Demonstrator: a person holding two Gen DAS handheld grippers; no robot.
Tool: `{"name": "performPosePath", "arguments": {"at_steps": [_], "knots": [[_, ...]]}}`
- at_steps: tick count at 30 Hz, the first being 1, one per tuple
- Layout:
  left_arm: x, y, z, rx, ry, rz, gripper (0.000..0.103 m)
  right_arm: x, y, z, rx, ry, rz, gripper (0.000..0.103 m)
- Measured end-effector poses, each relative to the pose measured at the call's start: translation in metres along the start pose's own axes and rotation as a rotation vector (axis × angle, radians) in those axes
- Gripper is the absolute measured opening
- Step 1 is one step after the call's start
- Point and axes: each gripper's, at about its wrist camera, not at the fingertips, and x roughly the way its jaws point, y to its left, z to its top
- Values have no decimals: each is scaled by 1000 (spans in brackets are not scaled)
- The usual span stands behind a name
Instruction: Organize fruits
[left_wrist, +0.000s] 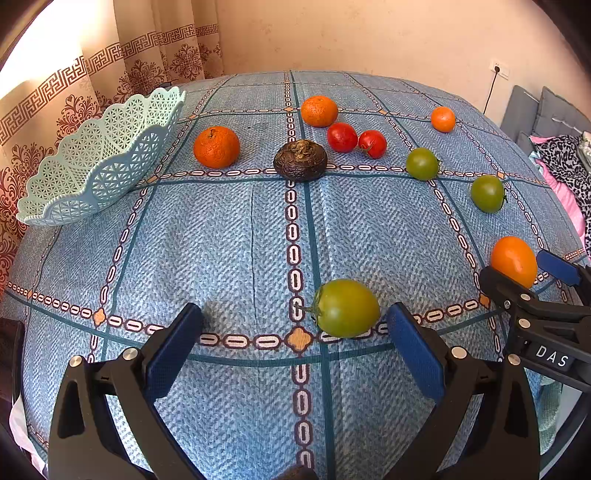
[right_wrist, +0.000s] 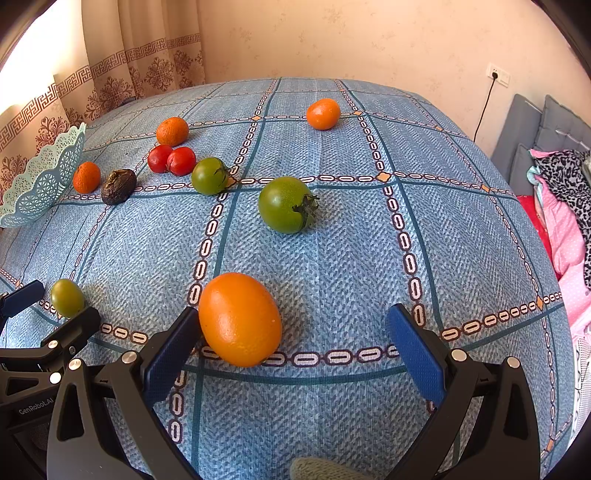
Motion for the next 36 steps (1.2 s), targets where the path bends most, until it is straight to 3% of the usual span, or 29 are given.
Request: {"name": "performPosePath", "arguments": {"at_steps": [36], "knots": [[0, 2, 0, 0, 3, 8, 101, 2, 0, 1, -3, 1, -4, 98]]}}
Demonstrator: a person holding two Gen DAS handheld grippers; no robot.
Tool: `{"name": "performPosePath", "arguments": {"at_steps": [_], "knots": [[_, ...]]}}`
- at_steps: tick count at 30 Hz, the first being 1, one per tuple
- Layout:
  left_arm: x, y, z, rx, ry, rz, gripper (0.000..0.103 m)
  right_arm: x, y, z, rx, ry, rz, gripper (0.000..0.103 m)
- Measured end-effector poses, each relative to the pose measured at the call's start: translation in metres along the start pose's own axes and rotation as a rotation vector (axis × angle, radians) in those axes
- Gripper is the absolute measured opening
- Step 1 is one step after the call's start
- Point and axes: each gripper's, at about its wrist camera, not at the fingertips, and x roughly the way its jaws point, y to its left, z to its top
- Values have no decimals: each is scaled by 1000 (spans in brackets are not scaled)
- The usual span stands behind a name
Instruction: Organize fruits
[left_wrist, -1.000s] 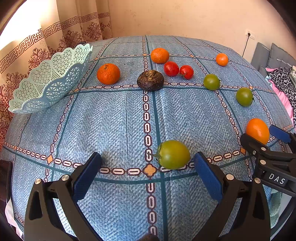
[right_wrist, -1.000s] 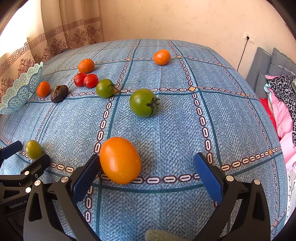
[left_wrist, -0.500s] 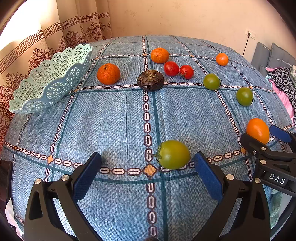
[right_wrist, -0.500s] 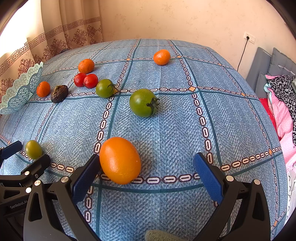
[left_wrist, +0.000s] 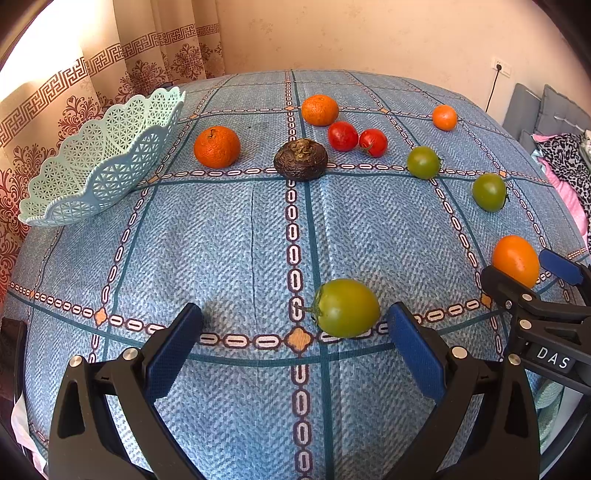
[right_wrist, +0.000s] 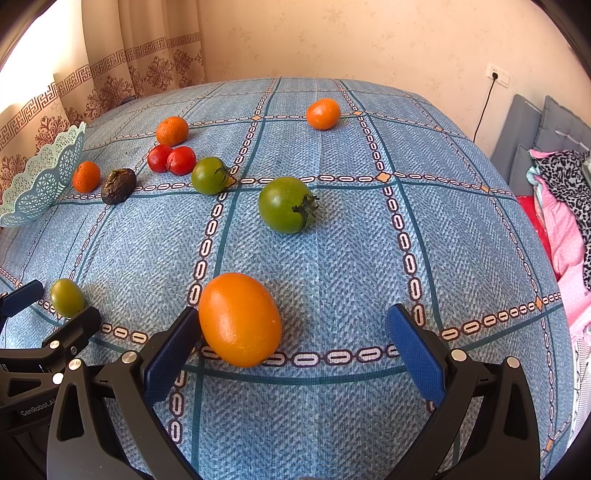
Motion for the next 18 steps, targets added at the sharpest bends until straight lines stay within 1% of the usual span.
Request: {"name": "performPosePath", "arguments": {"at_steps": [1, 14, 18], "knots": [[0, -4, 0, -1, 0, 1, 101, 0, 0, 0, 0, 0, 0, 98], [0, -3, 0, -1, 2, -5, 101, 0, 1, 0, -7, 5, 6, 98], [-2, 0, 0, -11, -8, -33, 101, -6, -1, -3, -12, -2, 46, 98]]}}
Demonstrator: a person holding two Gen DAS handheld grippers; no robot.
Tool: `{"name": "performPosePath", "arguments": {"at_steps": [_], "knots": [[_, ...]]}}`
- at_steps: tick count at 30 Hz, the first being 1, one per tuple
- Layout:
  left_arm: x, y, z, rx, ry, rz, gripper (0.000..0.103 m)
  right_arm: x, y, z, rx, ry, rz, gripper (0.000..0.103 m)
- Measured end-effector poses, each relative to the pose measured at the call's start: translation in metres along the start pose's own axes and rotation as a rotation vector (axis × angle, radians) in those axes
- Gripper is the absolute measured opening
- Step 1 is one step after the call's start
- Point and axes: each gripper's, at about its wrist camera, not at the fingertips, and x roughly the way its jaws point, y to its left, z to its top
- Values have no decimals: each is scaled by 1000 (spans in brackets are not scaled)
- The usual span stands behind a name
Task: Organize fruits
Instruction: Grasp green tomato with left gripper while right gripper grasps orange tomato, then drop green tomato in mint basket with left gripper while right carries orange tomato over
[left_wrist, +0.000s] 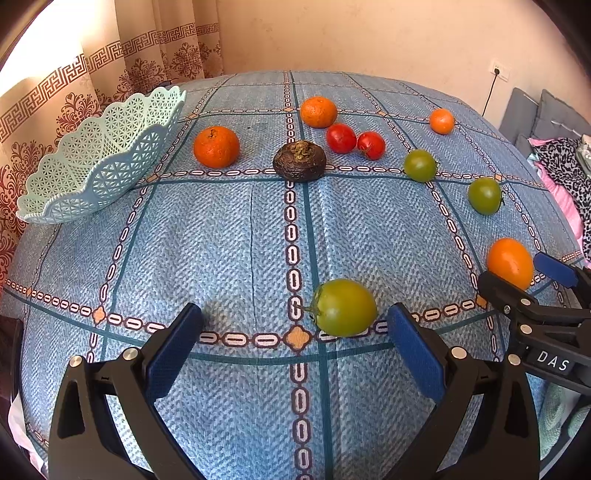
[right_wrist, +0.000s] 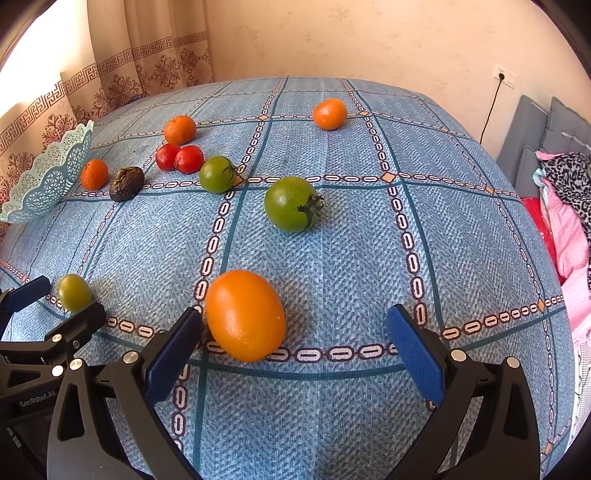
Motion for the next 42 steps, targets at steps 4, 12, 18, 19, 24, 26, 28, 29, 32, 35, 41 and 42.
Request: {"name": "performPosePath", "arguments": {"at_steps": [4, 12, 18, 19, 24, 26, 28, 29, 32, 35, 41, 42], "knots": [[-7, 4, -1, -17, -32, -39, 101, -10, -2, -4, 5, -23, 73, 98], [-21, 16, -1, -74, -102, -92, 101, -28, -2, -10, -1, -67, 124, 97], [-15, 11, 4, -49, -65, -97, 101, -19, 3, -5, -8, -34, 113, 68], [-14, 10, 5, -39, -62, -94, 100, -19, 4, -6, -13, -34, 109, 66], [-7, -1, 3, 18, -26, -86, 75, -15, 7, -3, -27, -29, 95, 55], [-8, -2, 4, 25, -29, -87, 62, -14, 8, -3, -30, -31, 90, 52], [-8, -4, 3, 35, -32, -85, 53, -14, 9, -3, -33, -33, 85, 48], [-9, -5, 3, 39, -34, -87, 43, -14, 9, -3, -34, -33, 83, 46], [-11, -4, 3, 35, -36, -101, 41, -14, 9, -3, -34, -35, 84, 39], [-13, 0, 3, 15, -44, -113, 41, -15, 8, -3, -31, -38, 93, 37], [-28, 7, 7, 14, -109, -55, 41, -21, 8, -2, -17, -52, 103, 36], [-32, 10, 9, 11, -127, -40, 41, -23, 8, -1, -15, -58, 108, 36]]}}
